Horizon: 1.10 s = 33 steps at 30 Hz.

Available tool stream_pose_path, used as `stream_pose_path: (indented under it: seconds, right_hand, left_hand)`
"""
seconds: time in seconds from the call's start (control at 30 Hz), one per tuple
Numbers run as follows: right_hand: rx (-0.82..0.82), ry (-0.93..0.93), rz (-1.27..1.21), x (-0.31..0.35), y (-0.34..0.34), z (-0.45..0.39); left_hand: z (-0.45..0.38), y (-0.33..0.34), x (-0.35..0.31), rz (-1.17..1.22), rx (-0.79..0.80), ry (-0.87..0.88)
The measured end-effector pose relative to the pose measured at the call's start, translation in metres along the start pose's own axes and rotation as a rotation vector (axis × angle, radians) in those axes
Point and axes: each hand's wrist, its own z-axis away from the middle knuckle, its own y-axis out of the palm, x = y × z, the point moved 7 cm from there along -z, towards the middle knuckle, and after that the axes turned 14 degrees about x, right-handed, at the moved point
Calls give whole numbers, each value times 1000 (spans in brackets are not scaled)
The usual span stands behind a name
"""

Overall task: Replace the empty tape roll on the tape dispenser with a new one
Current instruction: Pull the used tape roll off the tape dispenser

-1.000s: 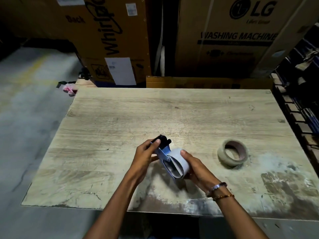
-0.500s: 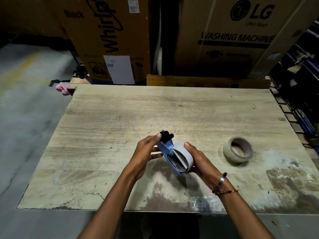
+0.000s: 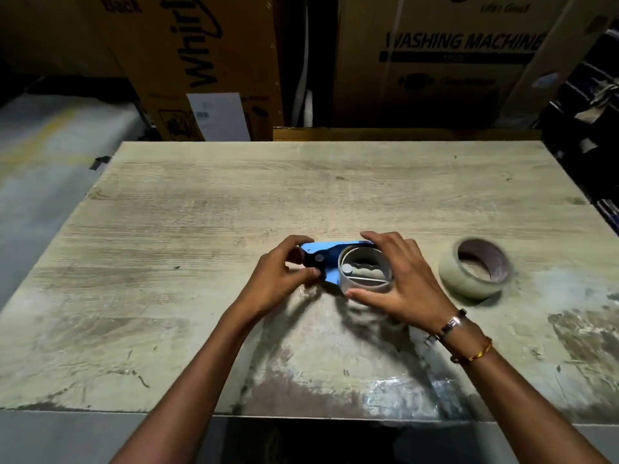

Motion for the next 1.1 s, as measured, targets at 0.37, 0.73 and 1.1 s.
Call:
stream_pose_path:
  seconds: [0.37,0.73,1.1]
  right_hand:
    - [-262,-188,255,-4,25,-5]
    - [-287,-293,244,18,30,25]
    - [-231,-244,105,15,51,49]
  left_hand:
    - [4,8,-7,-618,-417,227]
    - [57,30,-23,-806,-674,355]
    - [67,46,-8,-754,-563,279]
